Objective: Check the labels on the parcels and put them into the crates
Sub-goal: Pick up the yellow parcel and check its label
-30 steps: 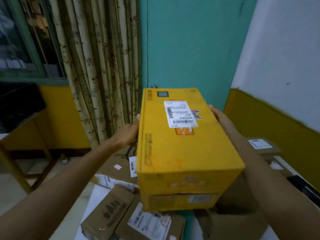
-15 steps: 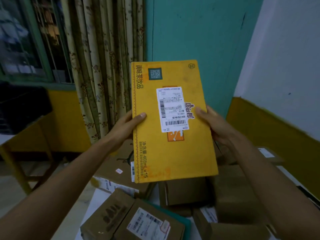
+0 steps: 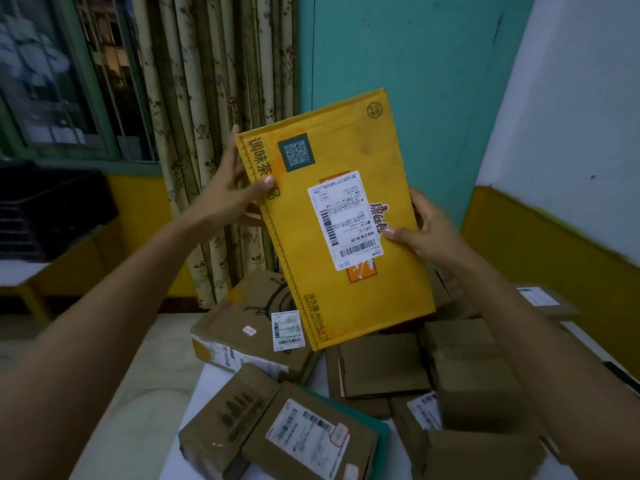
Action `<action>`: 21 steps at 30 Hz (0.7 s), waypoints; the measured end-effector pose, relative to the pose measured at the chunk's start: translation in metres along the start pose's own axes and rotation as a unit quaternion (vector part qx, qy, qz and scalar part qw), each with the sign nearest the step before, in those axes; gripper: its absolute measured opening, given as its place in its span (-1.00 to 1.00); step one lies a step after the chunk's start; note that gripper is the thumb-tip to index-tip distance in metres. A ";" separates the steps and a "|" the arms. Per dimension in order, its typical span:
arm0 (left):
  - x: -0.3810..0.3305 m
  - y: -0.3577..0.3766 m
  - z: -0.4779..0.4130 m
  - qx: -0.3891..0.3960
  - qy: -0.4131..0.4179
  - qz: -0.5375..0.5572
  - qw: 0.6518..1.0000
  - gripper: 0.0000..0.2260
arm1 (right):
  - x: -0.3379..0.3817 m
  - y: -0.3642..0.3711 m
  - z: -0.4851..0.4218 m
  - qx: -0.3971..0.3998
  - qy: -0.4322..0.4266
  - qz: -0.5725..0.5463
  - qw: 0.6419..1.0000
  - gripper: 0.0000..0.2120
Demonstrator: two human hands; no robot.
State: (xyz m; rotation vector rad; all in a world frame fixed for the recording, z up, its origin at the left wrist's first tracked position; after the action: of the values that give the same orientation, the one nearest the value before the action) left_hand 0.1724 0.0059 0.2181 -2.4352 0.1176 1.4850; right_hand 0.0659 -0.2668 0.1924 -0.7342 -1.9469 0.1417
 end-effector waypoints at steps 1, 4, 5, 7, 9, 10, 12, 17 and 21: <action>-0.003 -0.004 -0.002 -0.003 -0.004 0.004 1.000 -0.17 | 0.000 0.000 -0.001 0.000 -0.003 0.004 1.000 -0.31; 0.002 -0.010 -0.002 -0.012 -0.018 0.026 0.999 -0.39 | -0.003 0.003 -0.003 0.003 -0.005 0.011 1.000 -0.34; 0.008 -0.011 -0.001 -0.025 -0.022 0.034 0.999 -0.47 | -0.005 0.005 -0.004 -0.003 -0.006 0.014 1.000 -0.34; 0.026 -0.013 0.007 -0.067 -0.035 0.057 0.996 -0.57 | -0.006 0.004 -0.005 -0.054 -0.017 0.037 0.998 -0.36; 0.051 -0.015 0.017 -0.112 -0.058 0.094 0.988 -0.57 | -0.008 -0.009 0.001 -0.183 -0.039 0.070 0.980 -0.35; 0.065 -0.017 0.023 -0.133 -0.074 0.120 0.981 -0.56 | -0.012 -0.021 0.010 -0.271 -0.035 0.063 0.960 -0.31; 0.089 -0.022 0.035 -0.172 -0.102 0.179 0.963 -0.52 | -0.050 -0.038 0.036 -0.407 0.070 -0.024 0.910 -0.15; 0.124 -0.013 0.060 -0.184 -0.156 0.273 0.931 -0.51 | -0.121 0.058 0.068 -0.097 0.365 -0.367 0.850 -0.33; 0.112 -0.024 0.063 -0.191 -0.155 0.072 0.967 -0.84 | -0.114 0.013 0.034 -0.169 0.267 -0.278 0.907 -0.54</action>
State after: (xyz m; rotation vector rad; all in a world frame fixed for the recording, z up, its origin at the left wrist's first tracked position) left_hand 0.1758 0.0557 0.0975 -2.4751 -0.0676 2.1042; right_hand 0.0773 -0.3121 0.0820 -0.3480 -1.5793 -0.6946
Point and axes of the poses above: each hand's wrist, its own z-axis away from the middle knuckle, its own y-axis out of the palm, x = y × z, the point moved 9 cm from there along -z, towards the middle knuckle, and after that the axes turned 9 degrees about -x, right-handed, at the moved point
